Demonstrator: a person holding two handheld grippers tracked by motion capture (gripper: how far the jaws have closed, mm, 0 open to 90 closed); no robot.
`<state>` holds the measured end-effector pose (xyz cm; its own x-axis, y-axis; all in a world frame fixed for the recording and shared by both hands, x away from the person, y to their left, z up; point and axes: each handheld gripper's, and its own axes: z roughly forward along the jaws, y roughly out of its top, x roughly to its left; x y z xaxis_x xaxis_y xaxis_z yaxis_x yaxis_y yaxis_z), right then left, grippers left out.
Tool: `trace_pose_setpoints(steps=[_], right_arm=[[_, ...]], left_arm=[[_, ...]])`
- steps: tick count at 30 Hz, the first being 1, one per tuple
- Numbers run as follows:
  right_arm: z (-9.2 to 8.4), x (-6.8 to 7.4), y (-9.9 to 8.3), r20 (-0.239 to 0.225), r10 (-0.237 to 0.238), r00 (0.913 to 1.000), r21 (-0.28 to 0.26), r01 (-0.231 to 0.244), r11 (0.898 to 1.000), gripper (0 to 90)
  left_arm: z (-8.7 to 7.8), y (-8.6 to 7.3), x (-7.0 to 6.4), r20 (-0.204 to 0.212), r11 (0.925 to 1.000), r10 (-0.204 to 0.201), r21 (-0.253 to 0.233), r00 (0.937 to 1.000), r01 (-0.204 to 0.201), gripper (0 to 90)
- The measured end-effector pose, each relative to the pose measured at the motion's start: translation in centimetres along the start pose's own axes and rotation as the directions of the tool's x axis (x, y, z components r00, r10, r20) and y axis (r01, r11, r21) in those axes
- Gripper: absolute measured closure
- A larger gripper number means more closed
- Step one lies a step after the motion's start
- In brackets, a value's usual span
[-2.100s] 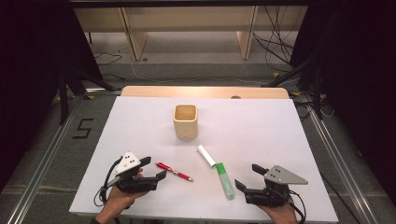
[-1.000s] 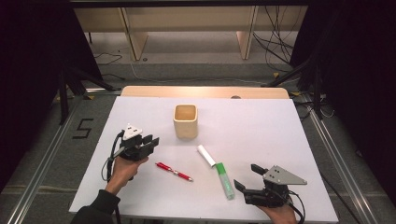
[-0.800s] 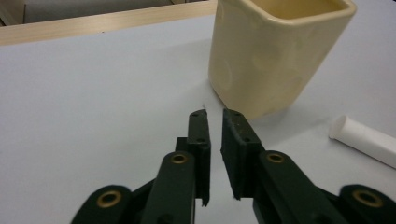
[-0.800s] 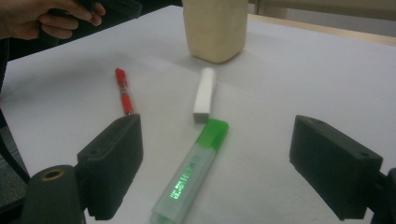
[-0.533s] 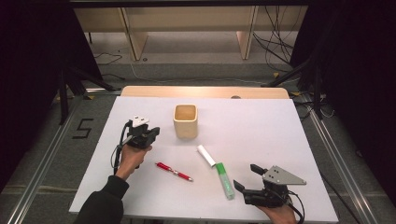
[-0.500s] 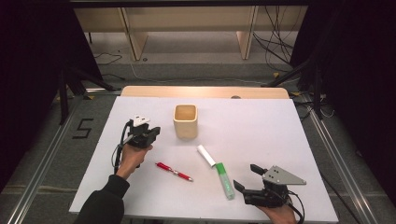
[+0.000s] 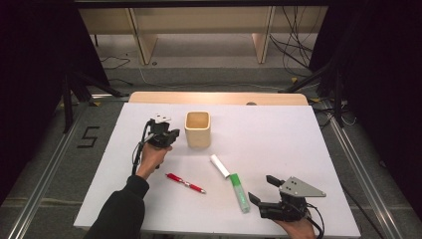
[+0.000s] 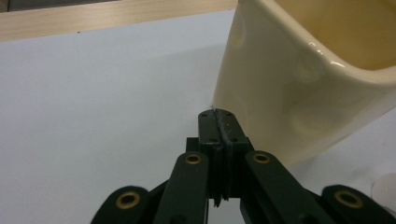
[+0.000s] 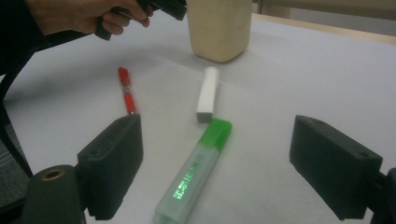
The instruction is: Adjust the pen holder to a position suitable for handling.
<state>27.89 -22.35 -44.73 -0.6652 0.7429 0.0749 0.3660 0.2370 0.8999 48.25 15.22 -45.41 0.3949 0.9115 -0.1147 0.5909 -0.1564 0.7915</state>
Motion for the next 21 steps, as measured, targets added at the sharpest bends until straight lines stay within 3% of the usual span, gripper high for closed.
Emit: trace_pose_setpoints(steps=[21], right_arm=[[0.2, 0.1, 0.0, -0.006, -0.003, 1.0, 0.003, 0.003, 1.0, 18.3]], left_arm=[[2.1, 0.3, -0.3, 0.019, 0.9982, -0.019, 0.057, 0.9996, 0.018, 89.3]])
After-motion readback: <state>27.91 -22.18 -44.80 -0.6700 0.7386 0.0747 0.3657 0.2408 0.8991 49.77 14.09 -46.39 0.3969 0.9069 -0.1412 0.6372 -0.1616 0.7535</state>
